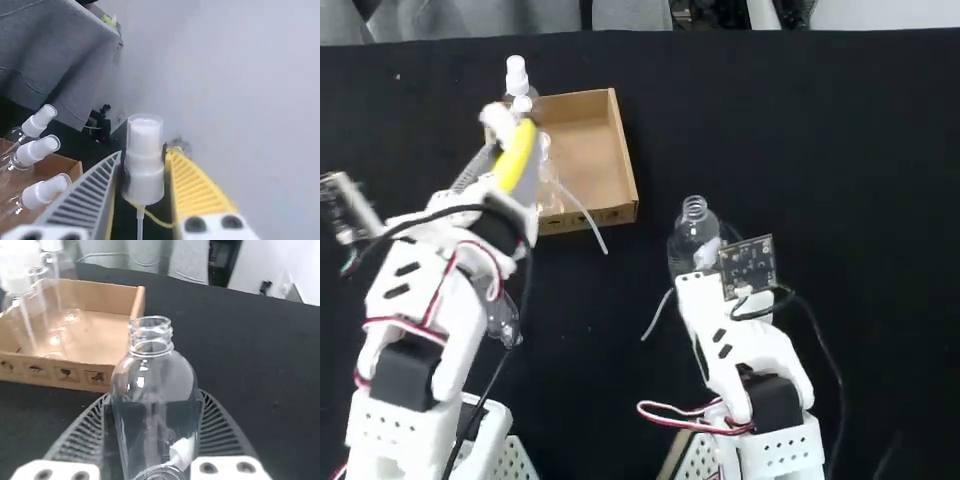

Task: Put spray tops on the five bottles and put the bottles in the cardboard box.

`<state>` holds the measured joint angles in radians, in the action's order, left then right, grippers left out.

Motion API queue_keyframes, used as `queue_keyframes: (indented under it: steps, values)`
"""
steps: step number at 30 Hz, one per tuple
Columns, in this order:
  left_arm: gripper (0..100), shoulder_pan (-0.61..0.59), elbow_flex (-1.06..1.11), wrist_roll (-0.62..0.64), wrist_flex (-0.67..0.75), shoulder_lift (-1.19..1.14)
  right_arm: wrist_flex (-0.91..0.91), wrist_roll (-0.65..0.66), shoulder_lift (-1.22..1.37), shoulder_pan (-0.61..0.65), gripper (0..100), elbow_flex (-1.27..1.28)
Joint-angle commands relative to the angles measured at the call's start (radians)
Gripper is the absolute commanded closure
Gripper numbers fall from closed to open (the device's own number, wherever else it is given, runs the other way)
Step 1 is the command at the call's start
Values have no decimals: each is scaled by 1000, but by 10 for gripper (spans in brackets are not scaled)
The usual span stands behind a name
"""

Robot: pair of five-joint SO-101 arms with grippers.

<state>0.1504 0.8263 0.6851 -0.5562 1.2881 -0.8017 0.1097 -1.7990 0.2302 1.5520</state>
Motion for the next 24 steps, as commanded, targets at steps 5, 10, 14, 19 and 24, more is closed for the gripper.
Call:
queue_keyframes:
  steps: [5,10,14,19,24]
  values:
    - [971,-65,12,123,20,80,31,121,-97,100,920,39]
    - [971,-58,45,169,26,115,29,121,-97,106,920,41]
    - [971,-56,50,169,25,126,31,121,-97,107,920,48]
    - [971,-56,51,187,20,120,31,123,-97,110,918,48]
    - [971,-25,82,213,46,121,60,219,-99,181,920,82]
